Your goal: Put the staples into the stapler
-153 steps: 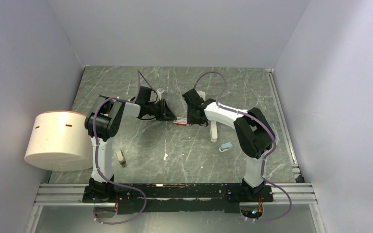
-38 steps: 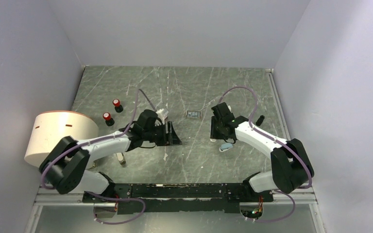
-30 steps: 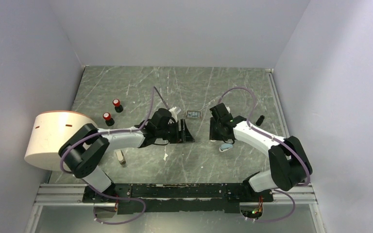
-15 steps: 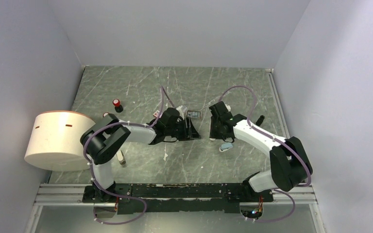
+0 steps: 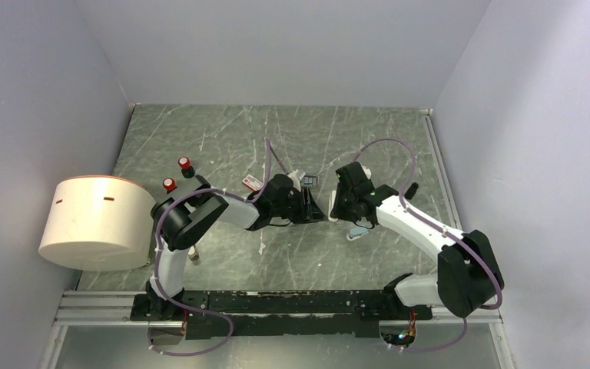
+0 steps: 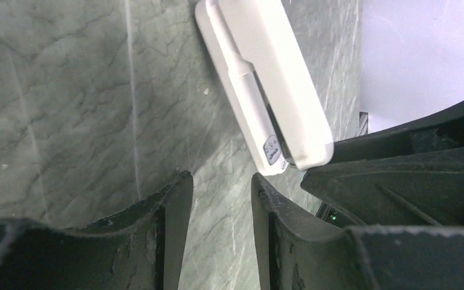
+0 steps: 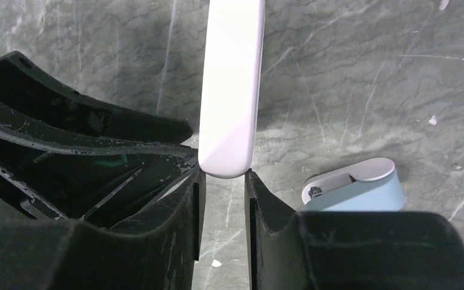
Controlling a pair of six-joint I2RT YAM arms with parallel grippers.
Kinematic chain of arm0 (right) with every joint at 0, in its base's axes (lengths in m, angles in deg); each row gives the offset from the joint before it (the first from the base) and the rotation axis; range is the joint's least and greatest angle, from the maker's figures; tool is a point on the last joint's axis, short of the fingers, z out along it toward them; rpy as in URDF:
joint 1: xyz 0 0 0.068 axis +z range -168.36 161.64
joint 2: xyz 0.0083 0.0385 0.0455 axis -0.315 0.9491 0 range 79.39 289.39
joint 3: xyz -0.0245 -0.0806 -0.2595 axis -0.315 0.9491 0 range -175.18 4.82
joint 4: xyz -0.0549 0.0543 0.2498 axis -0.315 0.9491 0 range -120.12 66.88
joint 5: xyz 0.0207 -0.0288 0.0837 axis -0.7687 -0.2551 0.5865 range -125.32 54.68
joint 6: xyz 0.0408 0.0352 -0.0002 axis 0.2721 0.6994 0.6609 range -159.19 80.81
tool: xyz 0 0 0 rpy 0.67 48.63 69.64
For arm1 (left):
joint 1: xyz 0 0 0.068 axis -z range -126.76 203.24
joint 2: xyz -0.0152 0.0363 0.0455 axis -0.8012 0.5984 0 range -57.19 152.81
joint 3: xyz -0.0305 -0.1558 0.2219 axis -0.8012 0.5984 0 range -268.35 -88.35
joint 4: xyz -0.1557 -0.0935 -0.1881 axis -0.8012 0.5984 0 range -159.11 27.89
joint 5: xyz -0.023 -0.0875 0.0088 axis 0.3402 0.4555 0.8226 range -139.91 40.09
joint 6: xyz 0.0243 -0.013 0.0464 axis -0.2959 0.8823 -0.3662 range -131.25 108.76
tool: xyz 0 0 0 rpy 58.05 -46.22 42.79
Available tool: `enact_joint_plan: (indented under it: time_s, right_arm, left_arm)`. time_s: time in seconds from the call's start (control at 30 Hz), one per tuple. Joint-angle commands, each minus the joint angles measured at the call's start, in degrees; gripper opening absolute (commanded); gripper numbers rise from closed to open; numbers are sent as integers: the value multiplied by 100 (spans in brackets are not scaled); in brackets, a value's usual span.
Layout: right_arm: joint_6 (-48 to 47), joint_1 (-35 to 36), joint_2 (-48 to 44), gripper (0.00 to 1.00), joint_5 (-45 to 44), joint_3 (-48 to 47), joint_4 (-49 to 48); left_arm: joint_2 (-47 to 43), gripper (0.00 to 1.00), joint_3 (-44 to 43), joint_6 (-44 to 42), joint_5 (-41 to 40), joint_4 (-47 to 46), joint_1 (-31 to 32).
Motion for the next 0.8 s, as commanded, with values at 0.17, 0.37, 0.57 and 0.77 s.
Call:
enact_joint_plan:
  time_s: [0.17, 0.37, 0.57, 0.77]
  right_arm:
    - [211, 23, -172, 8, 178, 157, -196]
    - [156, 21, -171, 8, 60, 155, -189]
    - [-214, 24, -113, 32, -373, 80, 25]
    - [-600, 24, 280, 47, -492, -75, 120]
  left_arm:
    - [243, 48, -223, 182, 355, -594, 32]
    - [396, 43, -339, 203, 372, -457, 38]
    - [217, 39, -247, 1, -23, -40, 38]
    - [258, 40, -247, 10, 32, -73, 34]
